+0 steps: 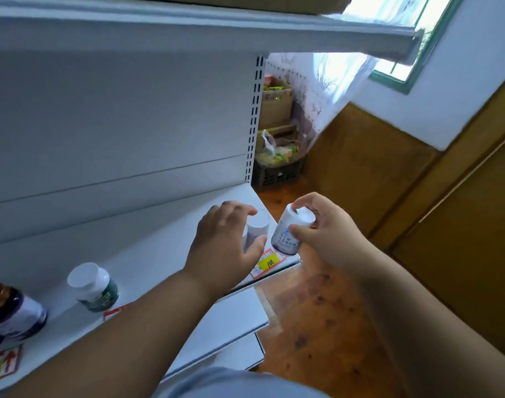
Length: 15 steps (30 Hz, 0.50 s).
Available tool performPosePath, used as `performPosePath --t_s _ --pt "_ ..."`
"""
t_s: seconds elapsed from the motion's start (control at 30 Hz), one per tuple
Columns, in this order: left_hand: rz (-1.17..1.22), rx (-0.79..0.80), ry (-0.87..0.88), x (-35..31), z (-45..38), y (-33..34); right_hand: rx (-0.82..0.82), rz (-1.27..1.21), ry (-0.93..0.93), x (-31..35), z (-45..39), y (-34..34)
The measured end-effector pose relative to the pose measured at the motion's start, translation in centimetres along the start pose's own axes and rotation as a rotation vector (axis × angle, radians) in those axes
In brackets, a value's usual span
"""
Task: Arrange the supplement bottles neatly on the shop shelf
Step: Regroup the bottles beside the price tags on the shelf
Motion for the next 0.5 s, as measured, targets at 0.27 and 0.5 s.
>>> performPosePath --t_s 0.27,0.5 --pt "-0.461 0.351 -0.174 0.7 -3.6 6.0 0.331 0.255 -0.198 -3.4 -7.4 1.6" --pt "-0.462 0.34 -0.099 1.6 -3.0 6.2 0.488 0.329 -0.374 -4.4 -8.3 3.2"
Point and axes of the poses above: each hand's wrist, its own z-axis away from the middle knuckle, its own y-axis out of the palm, x = y × z, the point moved 4 cm from there along -z, towards the middle knuckle, and after that the axes turned 10 degrees about -z, right-handed, at the moved point
